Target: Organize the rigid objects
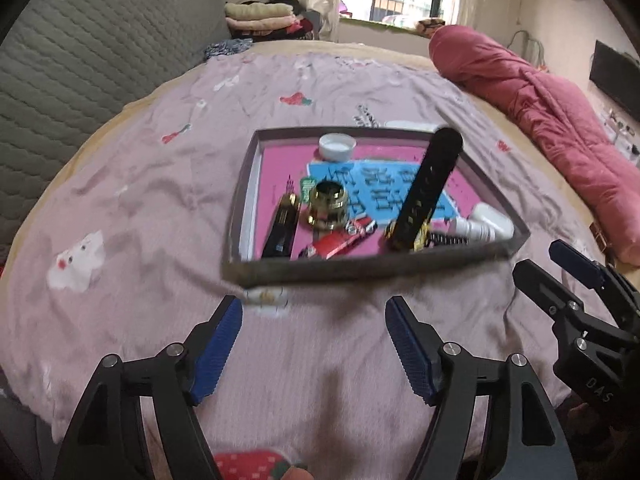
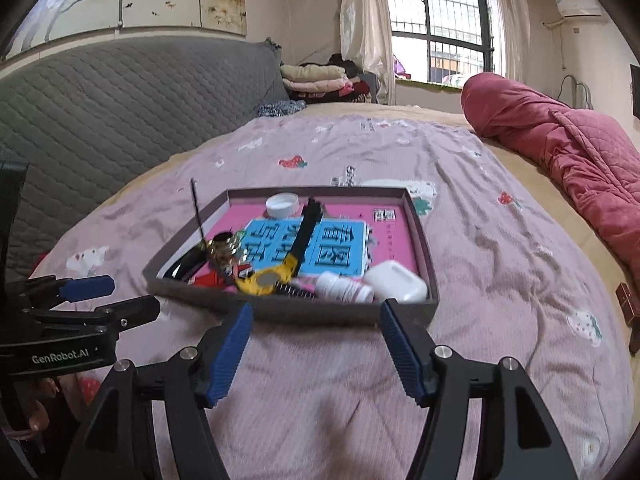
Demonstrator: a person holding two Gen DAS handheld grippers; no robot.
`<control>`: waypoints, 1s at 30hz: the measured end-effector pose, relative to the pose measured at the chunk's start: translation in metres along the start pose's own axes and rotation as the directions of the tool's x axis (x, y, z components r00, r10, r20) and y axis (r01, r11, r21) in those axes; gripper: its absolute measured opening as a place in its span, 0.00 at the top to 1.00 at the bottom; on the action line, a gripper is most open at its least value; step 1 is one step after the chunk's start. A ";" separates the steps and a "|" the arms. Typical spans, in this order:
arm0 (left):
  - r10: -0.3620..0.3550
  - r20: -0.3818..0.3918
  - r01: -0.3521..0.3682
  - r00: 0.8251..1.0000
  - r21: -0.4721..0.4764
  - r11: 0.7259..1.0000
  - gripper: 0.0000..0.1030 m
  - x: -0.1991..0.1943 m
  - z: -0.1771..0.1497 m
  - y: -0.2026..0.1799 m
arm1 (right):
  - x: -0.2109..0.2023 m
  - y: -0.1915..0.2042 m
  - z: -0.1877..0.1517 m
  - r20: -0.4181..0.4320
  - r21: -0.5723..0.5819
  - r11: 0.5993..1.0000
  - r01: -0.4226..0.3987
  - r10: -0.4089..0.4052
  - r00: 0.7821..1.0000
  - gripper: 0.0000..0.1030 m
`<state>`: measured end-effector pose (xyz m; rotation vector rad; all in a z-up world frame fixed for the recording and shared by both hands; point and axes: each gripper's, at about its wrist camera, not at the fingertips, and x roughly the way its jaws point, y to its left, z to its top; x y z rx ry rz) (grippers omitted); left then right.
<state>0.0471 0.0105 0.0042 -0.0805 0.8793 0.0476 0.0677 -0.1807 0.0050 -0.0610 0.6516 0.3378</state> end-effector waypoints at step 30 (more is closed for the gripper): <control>0.012 -0.001 -0.012 1.000 -0.007 1.000 0.27 -0.019 -0.035 0.000 | -0.035 0.005 -0.024 -0.028 0.055 0.997 0.053 -0.051 0.998 0.36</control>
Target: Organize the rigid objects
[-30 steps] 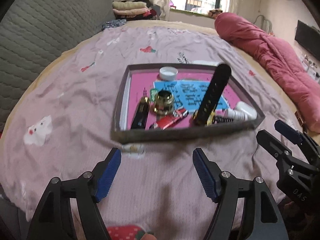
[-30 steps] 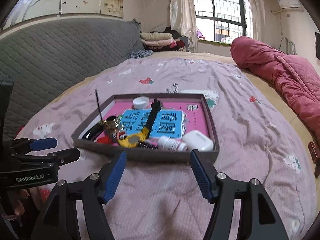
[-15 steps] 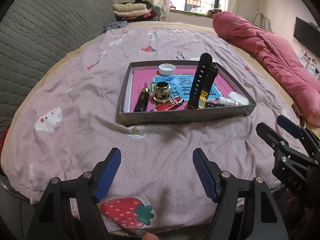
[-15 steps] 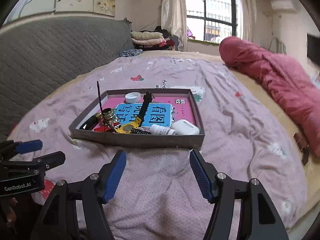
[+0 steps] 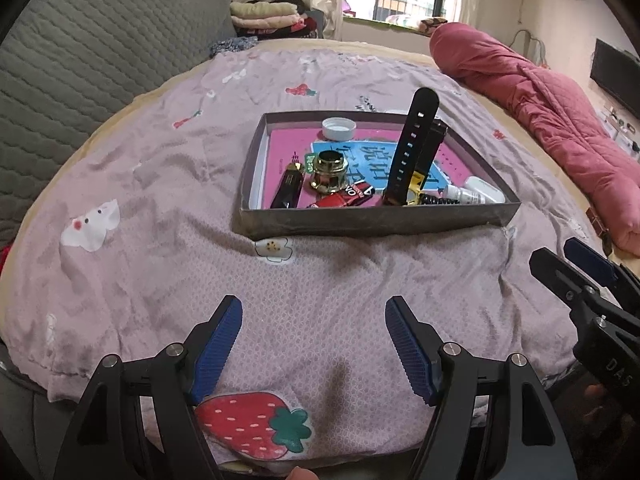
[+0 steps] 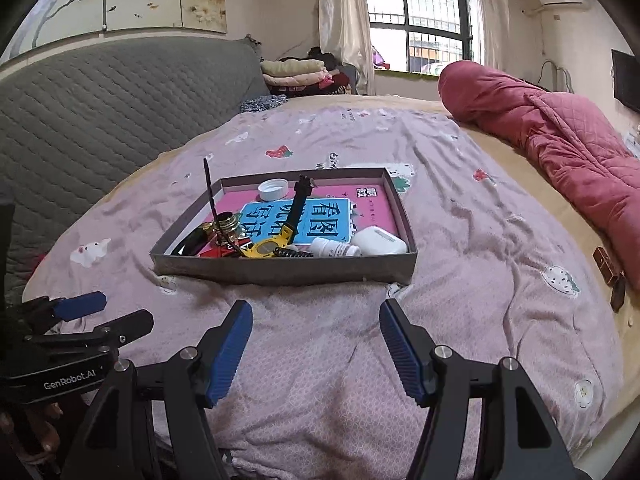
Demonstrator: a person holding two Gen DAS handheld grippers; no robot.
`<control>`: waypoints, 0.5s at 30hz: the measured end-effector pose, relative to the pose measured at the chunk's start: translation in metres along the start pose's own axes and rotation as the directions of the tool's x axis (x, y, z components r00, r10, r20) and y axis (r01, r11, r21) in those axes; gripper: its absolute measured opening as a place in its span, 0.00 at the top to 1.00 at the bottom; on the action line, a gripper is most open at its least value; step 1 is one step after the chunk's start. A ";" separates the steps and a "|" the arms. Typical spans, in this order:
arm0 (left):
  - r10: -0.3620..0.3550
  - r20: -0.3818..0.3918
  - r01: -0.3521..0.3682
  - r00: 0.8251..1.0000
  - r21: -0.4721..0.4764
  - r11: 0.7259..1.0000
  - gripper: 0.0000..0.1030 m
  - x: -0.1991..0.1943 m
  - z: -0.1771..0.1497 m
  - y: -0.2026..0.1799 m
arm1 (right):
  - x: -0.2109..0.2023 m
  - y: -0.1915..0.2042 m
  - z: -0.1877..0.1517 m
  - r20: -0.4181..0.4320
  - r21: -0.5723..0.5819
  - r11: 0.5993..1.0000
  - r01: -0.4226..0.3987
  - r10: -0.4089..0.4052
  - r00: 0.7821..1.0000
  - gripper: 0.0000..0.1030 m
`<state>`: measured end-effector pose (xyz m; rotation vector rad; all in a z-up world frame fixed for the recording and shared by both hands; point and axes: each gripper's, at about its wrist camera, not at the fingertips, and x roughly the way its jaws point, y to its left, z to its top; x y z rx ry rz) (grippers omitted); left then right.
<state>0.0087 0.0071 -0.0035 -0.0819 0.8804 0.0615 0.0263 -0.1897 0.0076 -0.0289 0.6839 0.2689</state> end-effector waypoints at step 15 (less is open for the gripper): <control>-0.010 0.002 0.010 1.000 -0.010 1.000 0.27 0.008 0.001 0.002 | 0.020 0.007 -0.009 -0.065 -0.038 0.999 0.027 -0.029 0.997 0.36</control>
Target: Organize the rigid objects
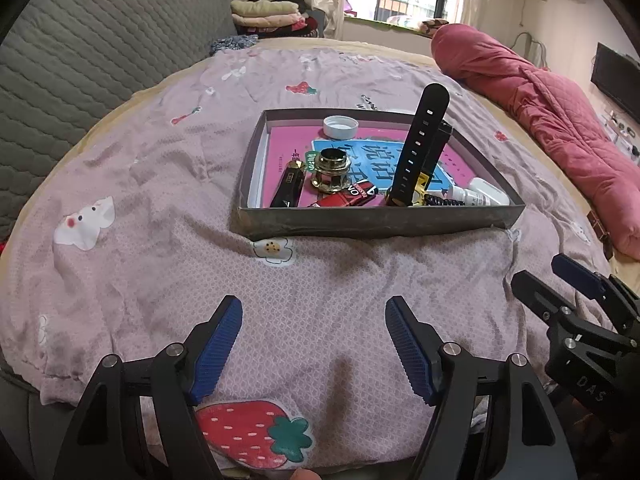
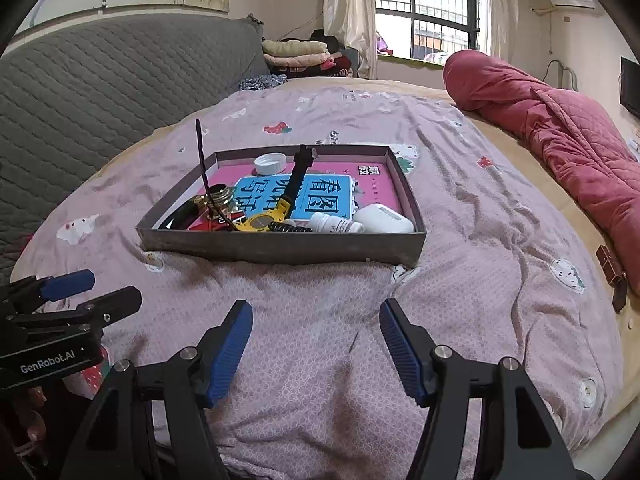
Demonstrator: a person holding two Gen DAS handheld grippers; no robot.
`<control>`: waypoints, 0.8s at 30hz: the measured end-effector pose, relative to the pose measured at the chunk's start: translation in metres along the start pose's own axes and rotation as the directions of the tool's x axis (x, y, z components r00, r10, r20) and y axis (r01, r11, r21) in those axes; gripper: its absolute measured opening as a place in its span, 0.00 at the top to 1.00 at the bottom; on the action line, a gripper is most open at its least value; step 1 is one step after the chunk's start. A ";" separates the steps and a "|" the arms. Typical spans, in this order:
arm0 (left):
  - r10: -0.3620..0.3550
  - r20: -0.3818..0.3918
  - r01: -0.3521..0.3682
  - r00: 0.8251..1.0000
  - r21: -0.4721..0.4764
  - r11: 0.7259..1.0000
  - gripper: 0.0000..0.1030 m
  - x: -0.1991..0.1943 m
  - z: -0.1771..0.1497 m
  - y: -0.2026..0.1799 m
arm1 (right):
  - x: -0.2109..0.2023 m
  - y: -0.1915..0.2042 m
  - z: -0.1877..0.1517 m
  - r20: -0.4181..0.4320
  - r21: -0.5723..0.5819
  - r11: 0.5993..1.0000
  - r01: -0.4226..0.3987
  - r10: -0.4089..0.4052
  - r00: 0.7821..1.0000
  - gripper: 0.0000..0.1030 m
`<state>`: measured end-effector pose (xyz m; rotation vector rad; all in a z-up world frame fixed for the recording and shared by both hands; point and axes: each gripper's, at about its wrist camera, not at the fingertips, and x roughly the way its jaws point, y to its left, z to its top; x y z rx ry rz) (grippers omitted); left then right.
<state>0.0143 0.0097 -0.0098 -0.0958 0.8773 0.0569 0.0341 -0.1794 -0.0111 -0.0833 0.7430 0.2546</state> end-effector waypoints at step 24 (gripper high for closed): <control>0.011 -0.011 -0.011 1.000 0.004 1.000 0.27 0.003 0.000 0.000 | 0.004 0.001 -0.003 -0.010 -0.003 1.000 0.002 -0.002 1.000 0.36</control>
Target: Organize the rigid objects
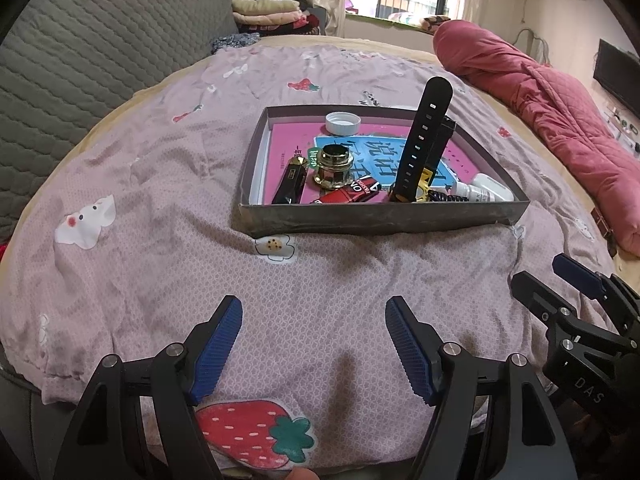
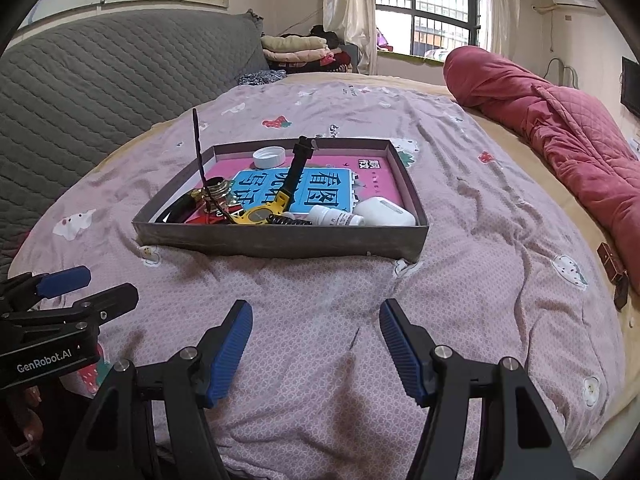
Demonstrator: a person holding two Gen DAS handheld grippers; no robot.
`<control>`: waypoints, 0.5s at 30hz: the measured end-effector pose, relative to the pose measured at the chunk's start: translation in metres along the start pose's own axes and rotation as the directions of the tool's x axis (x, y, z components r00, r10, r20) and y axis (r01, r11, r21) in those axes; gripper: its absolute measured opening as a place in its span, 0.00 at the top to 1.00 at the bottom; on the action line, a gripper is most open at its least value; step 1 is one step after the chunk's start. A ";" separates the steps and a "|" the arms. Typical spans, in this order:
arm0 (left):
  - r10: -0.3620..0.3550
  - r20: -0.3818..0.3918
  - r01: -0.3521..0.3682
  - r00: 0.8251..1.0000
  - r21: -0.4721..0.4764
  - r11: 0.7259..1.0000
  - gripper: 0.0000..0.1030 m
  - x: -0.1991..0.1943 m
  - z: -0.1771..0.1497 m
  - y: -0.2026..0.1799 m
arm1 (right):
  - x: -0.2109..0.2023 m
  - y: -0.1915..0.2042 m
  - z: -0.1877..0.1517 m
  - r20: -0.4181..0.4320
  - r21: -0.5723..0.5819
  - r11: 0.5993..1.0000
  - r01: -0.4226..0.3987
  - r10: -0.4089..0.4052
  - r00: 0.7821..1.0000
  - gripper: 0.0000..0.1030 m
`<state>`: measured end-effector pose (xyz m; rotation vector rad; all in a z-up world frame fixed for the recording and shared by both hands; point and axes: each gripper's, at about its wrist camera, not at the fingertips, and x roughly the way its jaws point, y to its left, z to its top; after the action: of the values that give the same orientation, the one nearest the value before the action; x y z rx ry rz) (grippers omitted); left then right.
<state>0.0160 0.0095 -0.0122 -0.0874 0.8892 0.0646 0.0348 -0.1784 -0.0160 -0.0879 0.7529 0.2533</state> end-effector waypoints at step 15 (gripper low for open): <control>0.009 -0.008 -0.009 1.000 -0.001 1.000 0.27 0.002 0.000 0.001 | 0.000 0.000 0.000 -0.002 0.005 1.000 -0.018 0.018 1.000 0.36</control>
<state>0.0168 0.0104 -0.0138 -0.0852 0.8980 0.0731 0.0353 -0.1784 -0.0158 -0.0766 0.7569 0.2689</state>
